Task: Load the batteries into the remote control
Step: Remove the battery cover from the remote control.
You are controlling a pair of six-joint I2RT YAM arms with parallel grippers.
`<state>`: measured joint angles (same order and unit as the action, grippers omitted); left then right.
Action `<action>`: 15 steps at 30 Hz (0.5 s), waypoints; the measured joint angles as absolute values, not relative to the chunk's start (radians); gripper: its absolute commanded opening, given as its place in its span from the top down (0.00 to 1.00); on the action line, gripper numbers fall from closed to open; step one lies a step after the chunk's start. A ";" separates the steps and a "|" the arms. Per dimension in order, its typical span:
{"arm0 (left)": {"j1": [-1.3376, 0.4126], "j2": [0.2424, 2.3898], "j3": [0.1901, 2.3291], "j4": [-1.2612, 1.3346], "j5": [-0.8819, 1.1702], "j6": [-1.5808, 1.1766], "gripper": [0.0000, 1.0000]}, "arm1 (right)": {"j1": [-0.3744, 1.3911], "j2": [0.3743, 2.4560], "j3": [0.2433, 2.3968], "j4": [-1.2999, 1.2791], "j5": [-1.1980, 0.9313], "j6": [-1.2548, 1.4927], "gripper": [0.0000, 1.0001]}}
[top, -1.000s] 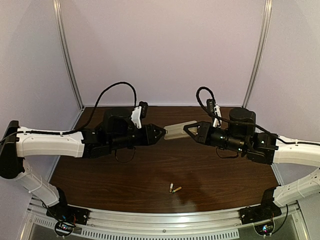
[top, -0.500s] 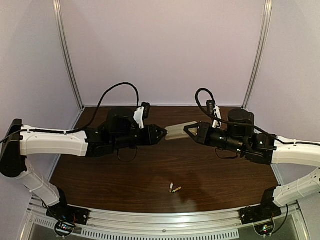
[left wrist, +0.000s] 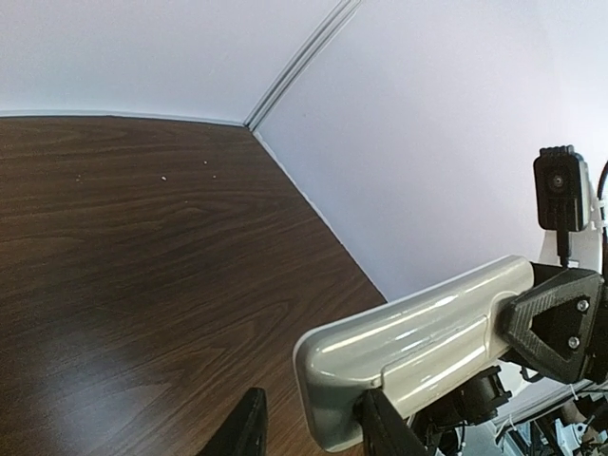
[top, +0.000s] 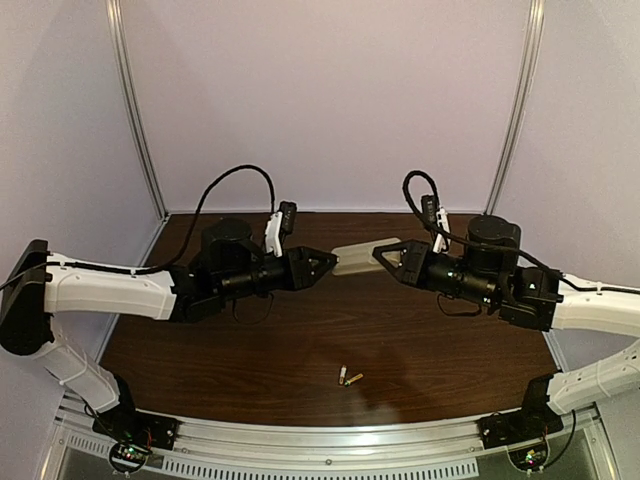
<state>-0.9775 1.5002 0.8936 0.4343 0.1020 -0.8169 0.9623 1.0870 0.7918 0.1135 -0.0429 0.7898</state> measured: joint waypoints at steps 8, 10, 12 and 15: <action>-0.985 1.478 0.846 0.553 0.219 -0.808 0.56 | 0.962 1.050 0.787 0.141 -0.054 0.790 1.00; -0.993 1.471 0.837 0.567 0.235 -0.804 0.53 | 0.962 1.045 0.786 0.141 -0.053 0.789 1.00; -0.992 1.465 0.833 0.577 0.240 -0.802 0.49 | 0.962 1.043 0.786 0.143 -0.052 0.788 1.00; -0.993 1.451 0.819 0.582 0.243 -0.802 0.42 | 0.963 1.045 0.786 0.141 -0.051 0.784 1.00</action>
<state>-0.9932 1.4513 0.8192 0.5823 0.2432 -0.8024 0.9627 1.0447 0.7860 0.1413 -0.0513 0.7837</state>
